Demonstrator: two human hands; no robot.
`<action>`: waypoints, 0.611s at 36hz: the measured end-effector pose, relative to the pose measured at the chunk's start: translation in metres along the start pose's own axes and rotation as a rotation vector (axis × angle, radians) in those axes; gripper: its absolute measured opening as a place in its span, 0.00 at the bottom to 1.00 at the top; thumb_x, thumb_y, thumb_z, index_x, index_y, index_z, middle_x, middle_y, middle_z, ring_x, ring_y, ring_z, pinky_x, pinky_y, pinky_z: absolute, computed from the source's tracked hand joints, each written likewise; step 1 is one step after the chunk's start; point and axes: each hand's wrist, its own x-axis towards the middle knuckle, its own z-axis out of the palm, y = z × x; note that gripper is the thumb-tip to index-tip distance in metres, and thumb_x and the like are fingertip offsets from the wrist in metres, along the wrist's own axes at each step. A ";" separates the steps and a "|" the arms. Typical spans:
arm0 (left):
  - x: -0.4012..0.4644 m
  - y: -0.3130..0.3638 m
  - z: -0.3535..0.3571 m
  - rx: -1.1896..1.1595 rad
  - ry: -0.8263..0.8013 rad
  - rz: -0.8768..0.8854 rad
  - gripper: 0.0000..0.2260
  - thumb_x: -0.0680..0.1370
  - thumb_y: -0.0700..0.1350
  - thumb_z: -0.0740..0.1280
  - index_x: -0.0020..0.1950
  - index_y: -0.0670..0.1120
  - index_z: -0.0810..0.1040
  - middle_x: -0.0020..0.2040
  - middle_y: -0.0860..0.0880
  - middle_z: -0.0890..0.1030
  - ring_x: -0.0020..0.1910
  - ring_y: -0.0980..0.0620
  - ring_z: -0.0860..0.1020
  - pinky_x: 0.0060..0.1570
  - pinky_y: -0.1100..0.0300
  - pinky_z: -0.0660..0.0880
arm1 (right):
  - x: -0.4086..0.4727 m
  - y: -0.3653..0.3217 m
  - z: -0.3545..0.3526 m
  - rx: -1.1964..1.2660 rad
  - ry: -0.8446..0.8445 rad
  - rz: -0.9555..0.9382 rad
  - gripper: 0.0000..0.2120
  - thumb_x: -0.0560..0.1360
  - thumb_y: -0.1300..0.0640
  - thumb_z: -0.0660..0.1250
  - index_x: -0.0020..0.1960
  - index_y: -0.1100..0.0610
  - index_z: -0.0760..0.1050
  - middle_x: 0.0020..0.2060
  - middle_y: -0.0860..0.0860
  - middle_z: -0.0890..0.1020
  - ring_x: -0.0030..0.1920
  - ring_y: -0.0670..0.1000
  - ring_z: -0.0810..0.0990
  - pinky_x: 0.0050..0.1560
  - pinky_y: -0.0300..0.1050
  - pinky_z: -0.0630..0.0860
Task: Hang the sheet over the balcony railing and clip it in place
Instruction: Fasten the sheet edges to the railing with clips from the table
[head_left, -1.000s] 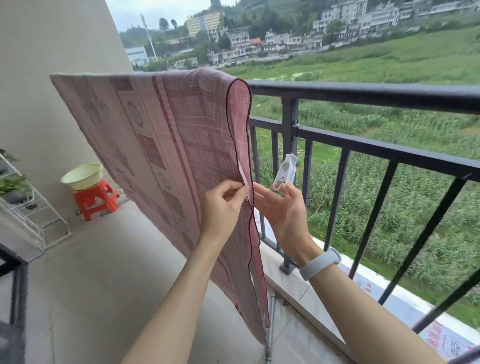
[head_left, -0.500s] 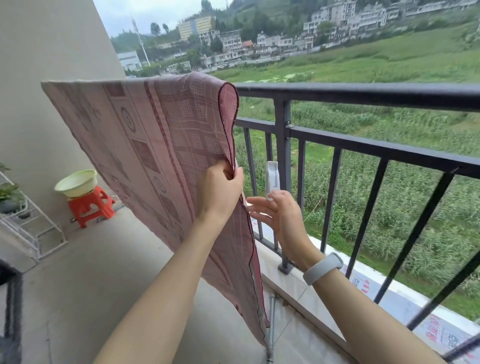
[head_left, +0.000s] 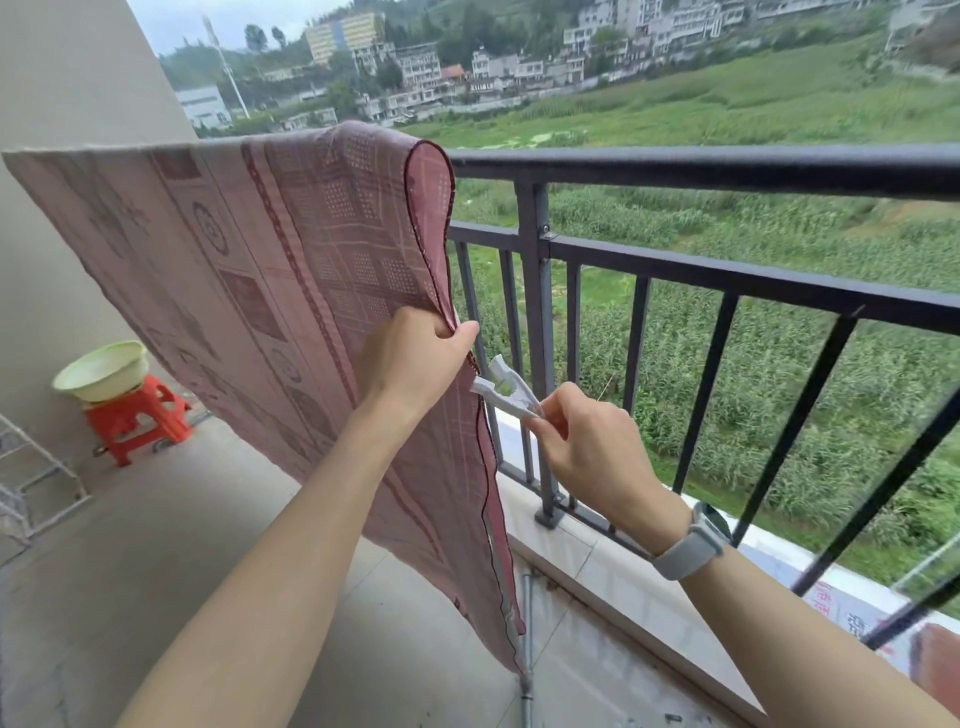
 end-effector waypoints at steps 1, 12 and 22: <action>0.000 0.000 0.001 -0.003 -0.004 -0.001 0.23 0.74 0.54 0.64 0.29 0.37 0.76 0.26 0.41 0.74 0.27 0.43 0.72 0.29 0.60 0.62 | 0.003 -0.002 0.000 -0.033 -0.004 -0.005 0.09 0.76 0.50 0.63 0.44 0.56 0.72 0.34 0.51 0.80 0.35 0.55 0.78 0.39 0.49 0.75; 0.001 -0.004 0.004 -0.057 -0.053 0.015 0.22 0.74 0.57 0.63 0.27 0.42 0.75 0.26 0.44 0.78 0.27 0.46 0.73 0.29 0.58 0.67 | 0.045 -0.012 0.003 -0.270 -0.145 -0.004 0.12 0.75 0.46 0.60 0.48 0.55 0.70 0.41 0.52 0.81 0.40 0.56 0.80 0.40 0.48 0.75; -0.082 -0.040 0.048 -0.432 0.183 0.035 0.07 0.76 0.45 0.64 0.52 0.47 0.77 0.47 0.53 0.77 0.45 0.55 0.76 0.44 0.65 0.72 | -0.017 0.015 0.015 0.104 -0.057 0.076 0.24 0.75 0.50 0.65 0.68 0.55 0.65 0.57 0.50 0.77 0.56 0.49 0.75 0.59 0.44 0.72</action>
